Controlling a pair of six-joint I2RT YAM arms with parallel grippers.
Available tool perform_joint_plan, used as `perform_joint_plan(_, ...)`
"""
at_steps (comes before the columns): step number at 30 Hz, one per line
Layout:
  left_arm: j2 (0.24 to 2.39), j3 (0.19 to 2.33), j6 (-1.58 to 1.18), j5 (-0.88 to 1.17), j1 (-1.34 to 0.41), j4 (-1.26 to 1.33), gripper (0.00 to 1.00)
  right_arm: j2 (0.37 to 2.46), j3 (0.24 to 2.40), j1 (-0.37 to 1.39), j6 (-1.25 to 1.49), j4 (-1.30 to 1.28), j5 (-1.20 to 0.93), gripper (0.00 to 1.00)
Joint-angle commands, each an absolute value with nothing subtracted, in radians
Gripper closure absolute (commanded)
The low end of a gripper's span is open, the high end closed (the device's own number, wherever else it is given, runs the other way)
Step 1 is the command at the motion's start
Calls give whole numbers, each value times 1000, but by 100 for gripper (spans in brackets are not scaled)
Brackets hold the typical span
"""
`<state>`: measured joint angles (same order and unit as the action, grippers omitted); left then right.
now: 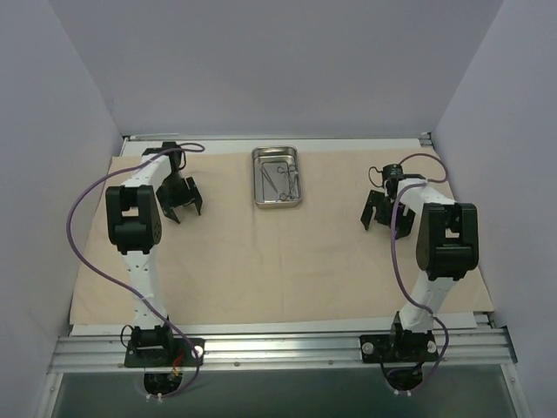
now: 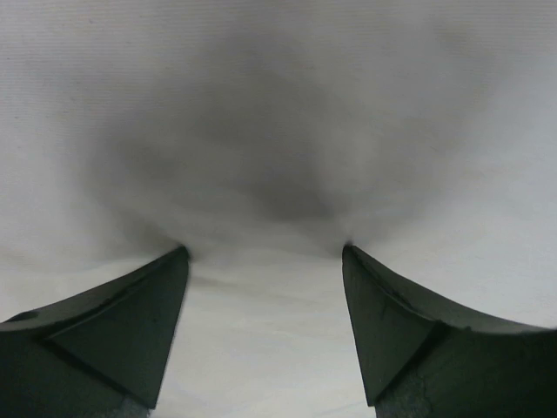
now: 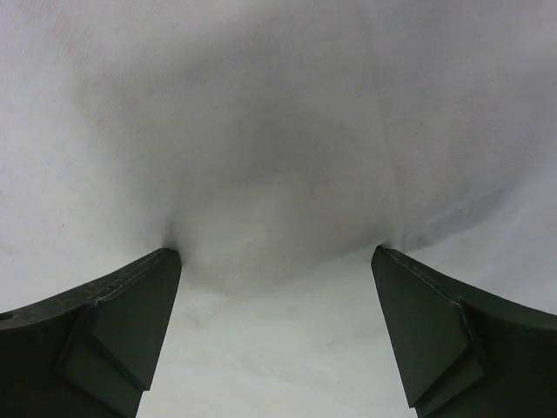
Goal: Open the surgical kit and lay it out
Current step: Smooth out the surgical kit at the center of the board.
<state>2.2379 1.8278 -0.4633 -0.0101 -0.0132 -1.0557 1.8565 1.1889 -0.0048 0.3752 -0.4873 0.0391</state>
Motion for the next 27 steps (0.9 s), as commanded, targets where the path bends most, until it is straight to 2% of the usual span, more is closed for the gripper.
perform_joint_plan(1,2299,1864,-448,-2,35,-1089,19,1887,1195,-60,359,-506,127,0)
perform_joint_plan(6,2342,1884,-428,-8,61,-1091,19,1884,1163,-178,376,-521,109,0)
perform_joint_plan(17,2240,1908,-423,48,61,-1083,18,1723,1230,-166,350,-581,11,0)
perform_joint_plan(22,2194,1920,-434,72,63,-1042,19,1823,1354,-109,367,-535,-11,0)
perform_joint_plan(27,2313,2055,-442,72,63,-1118,19,2015,1549,-38,368,-541,37,0)
